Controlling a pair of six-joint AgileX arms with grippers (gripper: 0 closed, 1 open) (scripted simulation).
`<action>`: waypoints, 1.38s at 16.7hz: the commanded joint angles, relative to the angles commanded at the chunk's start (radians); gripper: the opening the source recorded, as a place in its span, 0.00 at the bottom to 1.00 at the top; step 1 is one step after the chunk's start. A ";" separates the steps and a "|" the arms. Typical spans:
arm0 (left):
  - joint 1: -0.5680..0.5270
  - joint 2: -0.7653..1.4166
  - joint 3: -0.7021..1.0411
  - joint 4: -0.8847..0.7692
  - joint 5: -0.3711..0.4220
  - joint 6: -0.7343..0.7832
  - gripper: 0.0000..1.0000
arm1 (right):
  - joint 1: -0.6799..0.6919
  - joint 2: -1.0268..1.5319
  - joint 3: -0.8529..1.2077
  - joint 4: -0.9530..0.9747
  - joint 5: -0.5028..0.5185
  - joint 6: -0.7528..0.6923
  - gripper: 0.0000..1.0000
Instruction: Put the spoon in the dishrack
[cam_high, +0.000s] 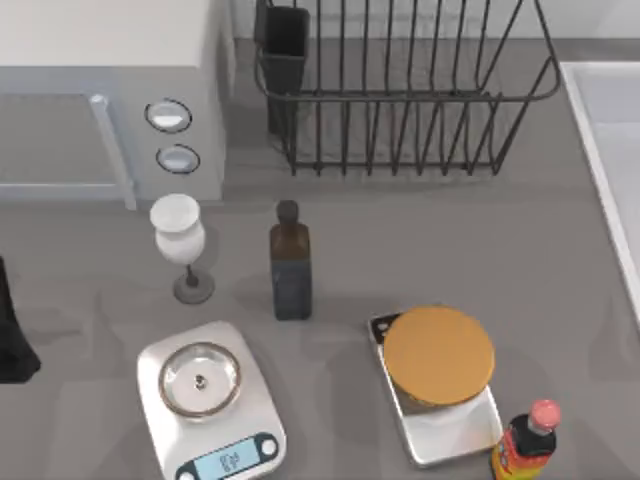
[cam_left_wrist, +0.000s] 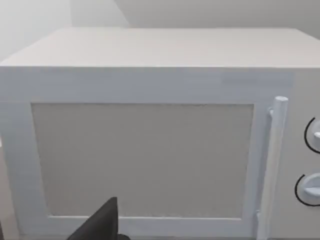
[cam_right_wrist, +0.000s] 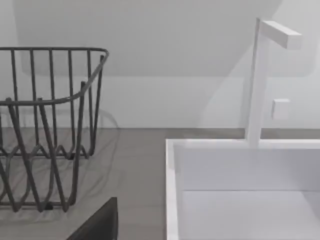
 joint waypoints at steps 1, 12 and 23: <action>0.000 0.000 0.000 0.000 0.000 0.000 1.00 | 0.000 0.000 0.000 0.000 0.000 0.000 1.00; 0.000 0.000 0.000 0.000 0.000 0.000 1.00 | -0.264 0.570 0.386 -0.408 0.000 -0.394 1.00; 0.000 0.000 0.000 0.000 0.000 0.000 1.00 | -0.621 1.409 0.908 -0.978 0.000 -0.940 1.00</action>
